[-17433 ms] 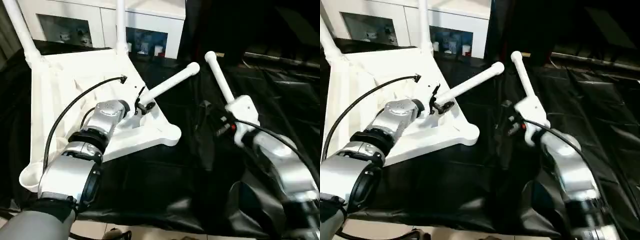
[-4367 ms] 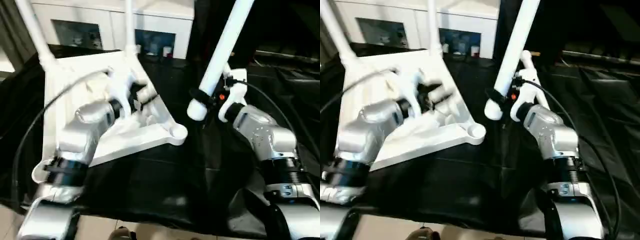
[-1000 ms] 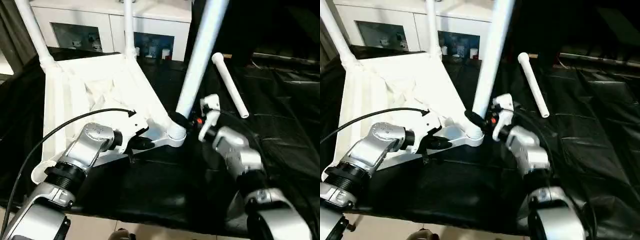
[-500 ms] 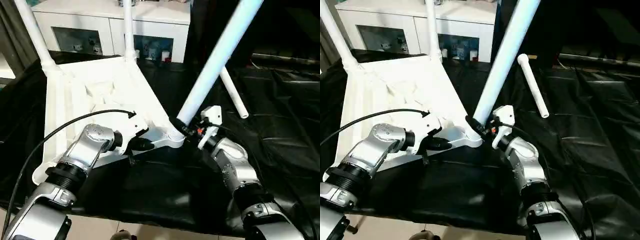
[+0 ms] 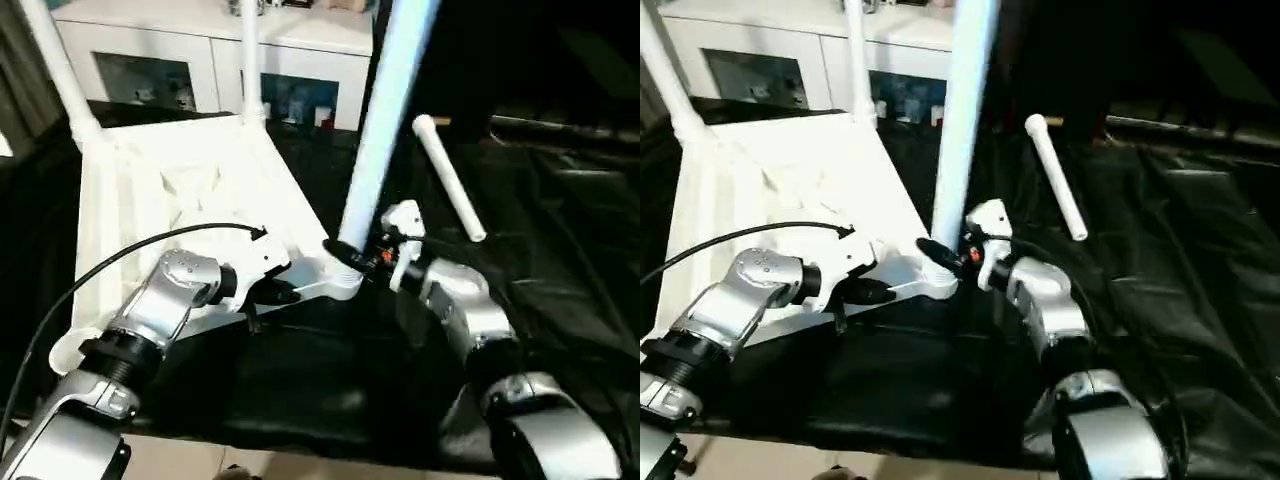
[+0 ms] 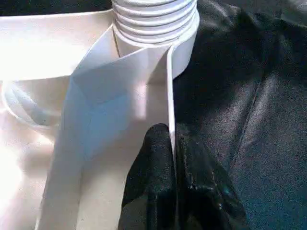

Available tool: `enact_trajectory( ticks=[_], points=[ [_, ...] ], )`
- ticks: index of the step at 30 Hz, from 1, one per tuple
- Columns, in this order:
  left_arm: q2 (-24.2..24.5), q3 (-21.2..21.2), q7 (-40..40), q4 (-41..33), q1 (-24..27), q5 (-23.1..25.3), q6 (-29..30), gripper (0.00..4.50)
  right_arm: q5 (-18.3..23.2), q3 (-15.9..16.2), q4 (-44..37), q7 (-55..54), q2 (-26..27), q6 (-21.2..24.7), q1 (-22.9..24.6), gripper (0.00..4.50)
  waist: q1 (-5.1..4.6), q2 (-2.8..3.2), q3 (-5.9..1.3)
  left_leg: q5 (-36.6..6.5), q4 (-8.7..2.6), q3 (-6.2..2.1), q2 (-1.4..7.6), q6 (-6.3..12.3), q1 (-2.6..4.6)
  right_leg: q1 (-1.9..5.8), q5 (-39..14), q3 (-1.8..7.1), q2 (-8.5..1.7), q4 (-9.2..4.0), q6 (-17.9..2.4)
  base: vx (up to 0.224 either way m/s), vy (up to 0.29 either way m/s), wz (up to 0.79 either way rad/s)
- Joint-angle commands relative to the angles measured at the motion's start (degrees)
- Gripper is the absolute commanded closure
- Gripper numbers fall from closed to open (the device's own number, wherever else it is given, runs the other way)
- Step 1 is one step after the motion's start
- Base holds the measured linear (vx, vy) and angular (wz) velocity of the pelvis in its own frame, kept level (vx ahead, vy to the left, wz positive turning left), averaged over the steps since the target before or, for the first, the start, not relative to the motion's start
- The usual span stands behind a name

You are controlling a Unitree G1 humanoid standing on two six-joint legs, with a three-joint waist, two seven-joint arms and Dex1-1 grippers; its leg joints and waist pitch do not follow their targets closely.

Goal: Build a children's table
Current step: Insert table leg to table base, then rotate leg to tighten

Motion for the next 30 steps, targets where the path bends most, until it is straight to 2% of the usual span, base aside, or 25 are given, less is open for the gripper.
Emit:
enact_trajectory(
  ticks=[1,3,7,8,12,14,16,17,22,26,27,29,30],
  points=[
    [-0.16,-1.31,-3.04,-2.28,0.12,-0.50,-2.01,4.50,-2.82,3.67,4.81,3.12,-0.22,3.73,2.09,2.61,0.13,0.71,-2.92,-17.16,-5.04,-2.20,3.93,-1.30,1.64,1.53,-17.33,3.36,-6.09,-5.09,-11.29,0.000,0.000,0.00],
    [0.38,-1.80,-5.51,-2.67,0.27,-1.10,-2.62,4.50,-3.12,4.36,4.99,5.53,-0.67,4.13,2.33,2.61,0.12,0.75,-2.93,-17.57,-5.04,-2.19,3.88,-1.29,1.60,1.58,-17.24,3.39,-6.07,-5.15,-11.27,0.000,0.000,0.00],
    [1.38,-2.62,-9.93,-3.98,0.50,-2.01,-3.38,4.50,-3.89,4.94,5.56,8.77,-1.35,3.95,2.45,2.61,0.10,0.86,-2.49,-21.93,-5.39,-2.46,4.01,-2.19,2.26,1.32,-22.76,3.42,-6.25,-5.72,-10.82,0.000,0.000,0.00],
    [1.79,-2.77,-12.72,-4.82,0.31,-3.27,-2.91,4.50,-4.10,5.39,5.57,10.81,-1.90,3.94,2.88,2.61,0.15,1.01,-2.58,-22.15,-5.43,-2.58,4.06,-2.50,2.24,1.39,-22.95,3.46,-6.32,-5.69,-10.84,0.000,0.000,0.00],
    [2.39,-3.17,-15.75,-5.27,-0.13,-4.12,-2.84,4.50,-4.41,5.95,5.56,12.54,-2.54,3.59,3.39,2.61,0.23,1.07,-2.63,-22.20,-5.63,-2.45,4.13,-2.80,2.36,1.33,-20.38,3.46,-6.03,-5.47,-11.73,0.000,0.000,0.00],
    [3.21,-3.60,-18.97,-5.38,-0.74,-4.46,-3.40,4.50,-4.80,6.53,5.81,14.10,-3.09,3.30,3.86,2.61,0.34,1.24,-2.63,-22.66,-5.67,-2.46,4.13,-2.93,2.36,1.38,-20.44,3.47,-6.04,-5.49,-11.81,0.000,0.000,0.00],
    [3.42,-3.64,-20.31,-5.35,-1.31,-4.62,-3.72,4.50,-5.33,6.92,6.23,14.70,-3.44,2.60,4.00,2.61,0.44,1.14,-2.57,-23.41,-5.71,-2.49,4.15,-3.12,2.46,1.29,-21.43,3.50,-6.16,-5.57,-11.78,0.000,0.000,0.00],
    [3.46,-3.64,-20.49,-5.26,-1.45,-4.62,-3.79,4.50,-5.41,6.96,6.36,14.73,-3.44,2.47,4.02,2.61,0.50,1.45,-2.53,-23.85,-5.74,-2.56,4.17,-3.29,2.55,1.21,-21.78,3.52,-6.15,-5.58,-11.73,0.000,0.000,0.00],
    [3.30,-3.55,-20.90,-4.75,-1.82,-4.58,-4.27,4.50,-5.72,6.83,6.71,15.29,-3.39,2.11,4.32,2.61,0.59,1.21,-2.48,-25.43,-5.86,-2.66,4.21,-3.78,2.65,1.03,-23.13,3.55,-6.18,-5.80,-11.46,0.000,0.000,0.00],
    [2.90,-3.28,-20.33,-4.32,-1.77,-4.15,-4.41,4.50,-5.91,6.59,7.10,14.30,-3.33,2.03,4.60,2.61,0.65,1.26,-2.47,-25.80,-5.93,-2.71,4.25,-3.87,2.67,0.99,-23.49,3.59,-6.21,-5.85,-11.27,0.000,0.000,0.00],
    [2.02,-2.81,-17.38,-2.71,-2.15,-2.94,-4.97,4.50,-6.06,5.77,8.51,10.27,-3.03,2.12,3.96,2.61,0.61,1.18,-2.42,-25.82,-5.96,-2.69,4.22,-3.84,2.70,0.89,-23.69,3.60,-6.19,-5.94,-11.20,0.000,0.000,0.00],
    [1.10,-2.36,-14.29,-0.81,-2.65,-1.81,-5.70,4.50,-6.42,4.81,10.17,5.24,-2.69,1.92,3.14,2.61,0.58,1.21,-2.17,-27.39,-5.91,-2.78,4.16,-4.03,2.88,0.68,-26.74,3.63,-6.38,-6.36,-10.59,0.000,0.000,0.00],
    [0.53,-2.10,-12.29,0.54,-3.06,-1.11,-6.01,4.50,-6.47,4.10,11.13,2.08,-2.47,2.15,2.63,2.61,0.35,1.23,-1.73,-30.28,-5.83,-2.97,3.99,-4.42,3.36,0.16,-31.18,3.46,-6.28,-6.93,-9.41,0.000,0.000,0.00]
  ],
)
